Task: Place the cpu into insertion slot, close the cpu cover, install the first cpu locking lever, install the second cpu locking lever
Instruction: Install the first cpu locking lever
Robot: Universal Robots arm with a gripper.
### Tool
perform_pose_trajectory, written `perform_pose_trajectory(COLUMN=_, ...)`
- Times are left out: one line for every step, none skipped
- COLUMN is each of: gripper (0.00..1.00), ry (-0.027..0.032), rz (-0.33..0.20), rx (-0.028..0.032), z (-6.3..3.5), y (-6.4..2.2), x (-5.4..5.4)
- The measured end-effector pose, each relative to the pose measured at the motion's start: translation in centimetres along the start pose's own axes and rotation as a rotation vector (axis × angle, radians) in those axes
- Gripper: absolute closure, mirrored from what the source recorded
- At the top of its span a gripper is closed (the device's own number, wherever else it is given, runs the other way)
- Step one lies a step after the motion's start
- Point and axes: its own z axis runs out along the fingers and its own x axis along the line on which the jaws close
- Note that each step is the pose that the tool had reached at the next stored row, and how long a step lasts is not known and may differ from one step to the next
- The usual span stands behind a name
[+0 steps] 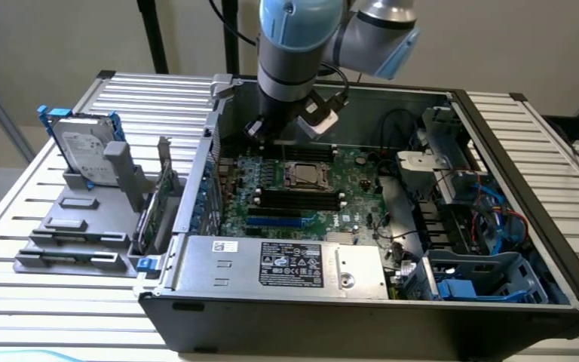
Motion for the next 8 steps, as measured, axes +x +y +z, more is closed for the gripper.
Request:
perform_pose_trajectory(gripper=0.89, ry=0.0004, rz=0.000, rx=-0.0003, z=-0.02, y=0.18, x=0.2)
perform_pose_trajectory(gripper=0.89, ry=0.0007, rz=0.001, rx=-0.0004, z=-0.05, y=0.36, x=0.4)
perform_pose_trajectory(gripper=0.89, ry=0.0010, rz=0.001, rx=-0.0004, z=-0.07, y=0.57, x=0.6)
perform_pose_trajectory(gripper=0.89, ry=0.0012, rz=0.001, rx=-0.0003, z=-0.09, y=0.81, x=0.8)
perform_pose_trajectory(gripper=0.89, ry=0.0015, rz=0.001, rx=0.0000, z=-0.12, y=1.07, x=1.1)
perform_pose_trajectory(gripper=0.89, ry=0.0018, rz=0.002, rx=0.0004, z=-0.14, y=1.37, x=1.4)
perform_pose_trajectory(gripper=0.89, ry=0.0022, rz=0.002, rx=0.0006, z=-0.17, y=1.64, x=1.7)
perform_pose_trajectory(gripper=0.89, ry=0.0023, rz=0.002, rx=0.0005, z=-0.19, y=1.90, x=2.0)
